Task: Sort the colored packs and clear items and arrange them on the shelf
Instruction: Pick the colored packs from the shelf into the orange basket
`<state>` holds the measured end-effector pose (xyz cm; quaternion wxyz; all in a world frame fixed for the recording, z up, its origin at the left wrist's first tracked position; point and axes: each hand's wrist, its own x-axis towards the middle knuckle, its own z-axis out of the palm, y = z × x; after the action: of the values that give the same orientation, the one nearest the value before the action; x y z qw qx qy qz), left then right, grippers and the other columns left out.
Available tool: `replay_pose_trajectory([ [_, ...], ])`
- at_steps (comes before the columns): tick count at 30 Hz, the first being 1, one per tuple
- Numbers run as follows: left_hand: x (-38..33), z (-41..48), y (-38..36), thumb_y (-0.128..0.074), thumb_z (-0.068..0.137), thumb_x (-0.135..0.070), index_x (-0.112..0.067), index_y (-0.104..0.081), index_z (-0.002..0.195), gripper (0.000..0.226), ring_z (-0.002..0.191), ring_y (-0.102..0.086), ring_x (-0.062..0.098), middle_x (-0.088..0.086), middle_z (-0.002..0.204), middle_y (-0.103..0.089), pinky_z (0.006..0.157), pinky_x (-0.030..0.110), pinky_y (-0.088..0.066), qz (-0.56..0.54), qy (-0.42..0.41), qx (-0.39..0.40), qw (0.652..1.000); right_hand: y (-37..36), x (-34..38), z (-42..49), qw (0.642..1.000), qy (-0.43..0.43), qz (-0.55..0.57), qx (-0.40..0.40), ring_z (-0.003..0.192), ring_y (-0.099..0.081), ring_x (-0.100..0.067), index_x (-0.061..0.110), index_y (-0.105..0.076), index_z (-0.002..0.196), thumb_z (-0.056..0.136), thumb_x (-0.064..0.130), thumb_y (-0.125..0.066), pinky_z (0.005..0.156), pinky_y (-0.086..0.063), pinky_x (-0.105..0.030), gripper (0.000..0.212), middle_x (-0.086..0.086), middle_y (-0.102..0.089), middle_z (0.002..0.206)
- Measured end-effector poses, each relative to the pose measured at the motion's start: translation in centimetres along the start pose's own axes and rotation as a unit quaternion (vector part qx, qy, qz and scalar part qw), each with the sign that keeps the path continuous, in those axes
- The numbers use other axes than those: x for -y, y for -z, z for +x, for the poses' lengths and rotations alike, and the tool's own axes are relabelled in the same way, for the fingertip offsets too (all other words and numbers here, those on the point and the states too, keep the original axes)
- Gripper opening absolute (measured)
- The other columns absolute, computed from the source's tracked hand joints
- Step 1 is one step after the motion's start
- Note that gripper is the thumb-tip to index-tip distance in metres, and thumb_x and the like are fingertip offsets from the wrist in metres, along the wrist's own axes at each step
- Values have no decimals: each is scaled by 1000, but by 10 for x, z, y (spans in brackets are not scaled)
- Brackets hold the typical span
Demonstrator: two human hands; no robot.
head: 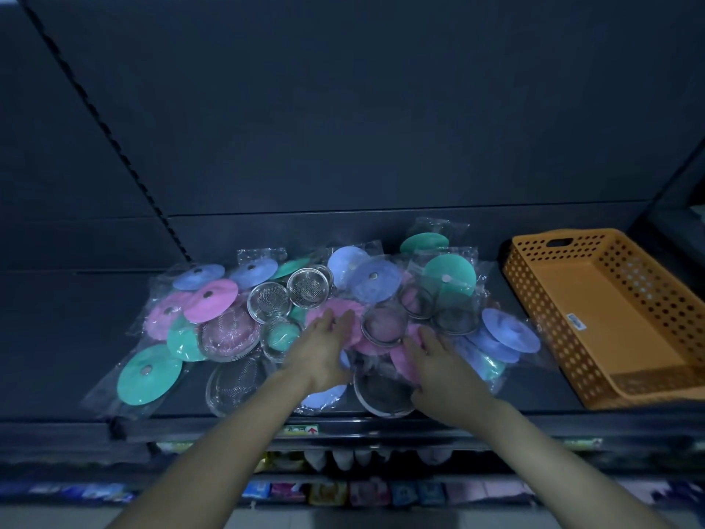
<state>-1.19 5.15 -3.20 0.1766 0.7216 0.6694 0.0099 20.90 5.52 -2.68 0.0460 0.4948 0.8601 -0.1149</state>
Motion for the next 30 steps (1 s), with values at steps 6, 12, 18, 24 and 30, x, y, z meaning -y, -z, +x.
replay_pose_trajectory([
  [6,10,-2,12,-64,80,-27,-19,-47,114,38,86,-60,29,5,96,-63,70,38,-50,-46,-17,-91,995,15,-1,-1,986,6,120,-116,110,-53,-32,16,-44,135,77,6,-51,85,-47,-38,59,-7,-49,128],
  [12,14,-11,6,-66,83,-27,-16,-56,117,37,85,-63,27,5,97,-67,67,33,-46,-73,-52,-153,984,35,-15,-2,954,-79,234,-172,91,-60,-27,11,-50,130,93,6,-45,75,-39,-29,38,-15,-65,107],
  [18,13,-7,6,-70,81,-20,-8,-61,109,32,89,-59,26,9,100,-61,72,28,-43,-124,-28,-193,973,46,-24,-20,917,-84,290,-262,59,-47,-7,9,-52,130,92,-1,-45,57,-37,-22,40,-13,-66,85],
  [24,11,-5,8,-71,80,-19,-6,-61,94,21,77,-54,25,1,80,-56,64,30,-36,-156,-25,-254,954,24,-26,-53,944,-19,145,-296,87,-60,-34,2,-67,96,76,-15,-56,68,-50,-39,29,-15,-65,93],
  [30,2,-7,10,-76,76,-15,-15,-63,81,13,70,-53,15,-5,73,-57,62,24,-40,-257,-4,-272,927,-11,-26,-54,976,-100,97,-167,114,-40,-25,19,-53,125,88,17,-52,81,-31,-23,37,-5,-46,127],
])
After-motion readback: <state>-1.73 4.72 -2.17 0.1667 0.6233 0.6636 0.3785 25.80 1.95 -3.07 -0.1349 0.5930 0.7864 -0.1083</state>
